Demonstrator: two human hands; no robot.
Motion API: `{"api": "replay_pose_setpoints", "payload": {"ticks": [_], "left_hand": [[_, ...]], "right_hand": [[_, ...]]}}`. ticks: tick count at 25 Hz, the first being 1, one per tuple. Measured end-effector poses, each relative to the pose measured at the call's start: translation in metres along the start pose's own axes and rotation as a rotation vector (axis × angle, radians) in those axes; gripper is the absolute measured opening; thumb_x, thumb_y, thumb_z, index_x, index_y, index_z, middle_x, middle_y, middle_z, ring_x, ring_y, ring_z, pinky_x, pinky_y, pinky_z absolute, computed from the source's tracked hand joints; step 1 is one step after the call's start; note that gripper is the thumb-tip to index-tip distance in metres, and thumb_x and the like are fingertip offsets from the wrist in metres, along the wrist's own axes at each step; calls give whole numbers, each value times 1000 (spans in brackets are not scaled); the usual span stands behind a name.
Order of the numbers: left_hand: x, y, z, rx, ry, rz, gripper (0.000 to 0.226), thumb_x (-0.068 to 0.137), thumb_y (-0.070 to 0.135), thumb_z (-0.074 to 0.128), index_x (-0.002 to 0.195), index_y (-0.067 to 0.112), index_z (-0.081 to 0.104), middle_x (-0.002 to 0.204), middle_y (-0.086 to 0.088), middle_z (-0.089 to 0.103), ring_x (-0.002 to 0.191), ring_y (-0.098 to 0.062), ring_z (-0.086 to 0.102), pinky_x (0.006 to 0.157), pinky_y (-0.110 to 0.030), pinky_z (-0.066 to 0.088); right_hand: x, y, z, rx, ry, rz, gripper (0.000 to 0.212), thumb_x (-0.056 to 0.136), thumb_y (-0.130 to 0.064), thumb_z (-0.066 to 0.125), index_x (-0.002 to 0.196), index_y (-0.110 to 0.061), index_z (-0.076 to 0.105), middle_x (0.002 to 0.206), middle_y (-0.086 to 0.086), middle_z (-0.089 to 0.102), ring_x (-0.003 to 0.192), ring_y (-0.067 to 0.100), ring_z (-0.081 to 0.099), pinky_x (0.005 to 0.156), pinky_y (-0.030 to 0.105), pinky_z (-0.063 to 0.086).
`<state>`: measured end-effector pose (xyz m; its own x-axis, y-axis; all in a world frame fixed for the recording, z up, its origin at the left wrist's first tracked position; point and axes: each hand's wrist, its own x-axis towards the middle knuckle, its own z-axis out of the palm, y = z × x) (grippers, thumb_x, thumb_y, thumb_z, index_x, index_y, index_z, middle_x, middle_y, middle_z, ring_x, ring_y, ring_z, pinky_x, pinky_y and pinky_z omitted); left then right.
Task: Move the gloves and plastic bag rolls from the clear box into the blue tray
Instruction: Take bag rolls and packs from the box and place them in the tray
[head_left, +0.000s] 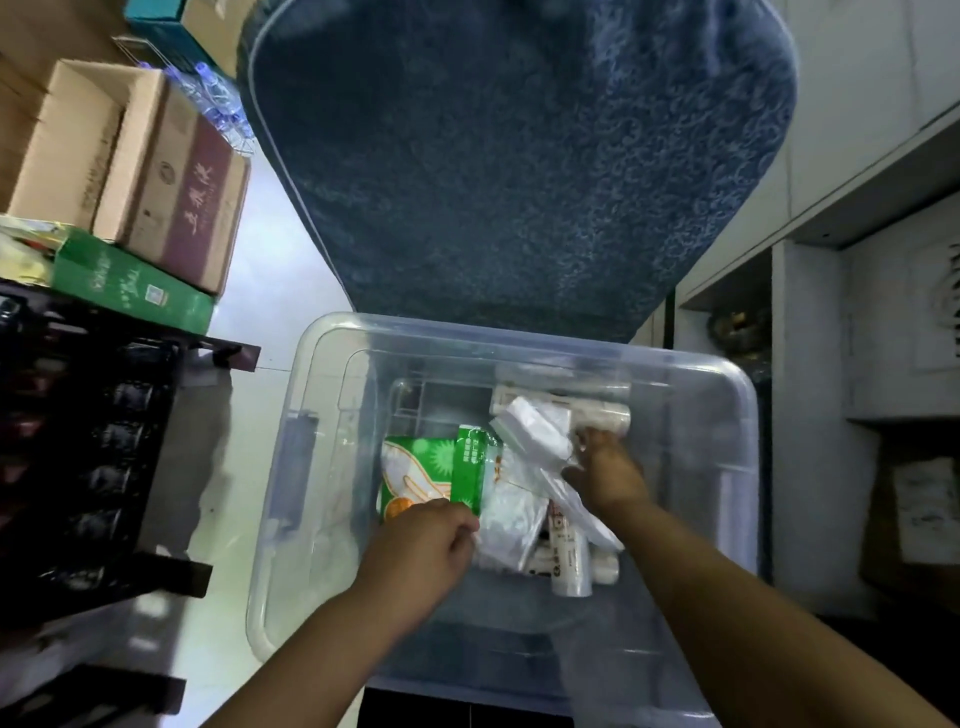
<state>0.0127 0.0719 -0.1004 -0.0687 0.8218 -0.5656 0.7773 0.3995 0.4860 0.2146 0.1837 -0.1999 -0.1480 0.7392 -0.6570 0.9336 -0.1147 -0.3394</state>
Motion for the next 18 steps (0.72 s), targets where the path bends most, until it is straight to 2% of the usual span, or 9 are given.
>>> {"api": "replay_pose_setpoints", "payload": {"ticks": [3,5,7,9,10,12,14,15,18], "left_hand": [[12,-5,8,-17,-58,-36,24,87,26,49,105,27,66,113,8,68,102,-14,60,79,-21,43],[18,-6,13,-55,-80,-89,23,86,24,52,104,26,67,110,7,69,101,-14,62,77,-19,41],[24,-3,18,-174,-84,-170,23,85,23,57,105,23,66,107,6,70,97,-13,62,74,-16,39],[29,4,20,-442,-84,-287,32,82,22,65,113,18,60,104,7,66,94,-13,61,80,-20,43],[30,8,20,-645,-91,-352,36,80,22,68,114,15,57,103,5,65,91,-14,63,81,-25,49],[34,13,14,-1077,-92,-484,30,79,20,70,106,10,61,94,-6,73,81,-22,71,68,-32,58],[36,13,4,-1351,-63,-571,12,81,16,69,91,10,67,80,-12,75,71,-27,72,56,-34,59],[36,9,1,-1368,-29,-592,9,80,15,69,88,11,68,79,-14,75,70,-30,72,58,-39,60],[37,-6,-6,-1125,147,-579,12,80,17,69,91,13,65,89,-17,73,80,-35,70,75,-47,58]], "right_hand": [[-11,-4,4,75,-5,33,15,74,-25,73,79,-15,64,102,17,63,95,33,60,72,24,37],[-24,-9,6,92,22,27,18,76,-26,72,80,-10,64,94,13,59,87,31,58,67,25,35],[-42,-20,4,163,52,18,21,76,-27,71,70,-12,58,73,4,55,69,25,53,56,29,34],[-61,-35,5,378,24,42,27,73,-25,75,59,-15,54,55,-2,51,55,15,48,49,28,35],[-69,-44,6,544,-5,56,24,72,-23,77,61,-14,58,55,1,57,54,13,52,50,26,40],[-83,-60,10,813,-71,40,20,71,-20,78,74,-5,66,66,12,66,61,15,58,57,28,46],[-90,-71,16,937,-153,15,20,74,-16,76,81,-3,63,69,8,65,63,14,59,58,26,46],[-92,-75,21,959,-193,8,15,76,-14,75,81,-7,62,69,0,66,63,11,61,58,22,48],[-93,-78,40,815,-188,23,15,78,-14,72,77,-18,57,65,-10,60,63,7,58,57,19,45]]}}
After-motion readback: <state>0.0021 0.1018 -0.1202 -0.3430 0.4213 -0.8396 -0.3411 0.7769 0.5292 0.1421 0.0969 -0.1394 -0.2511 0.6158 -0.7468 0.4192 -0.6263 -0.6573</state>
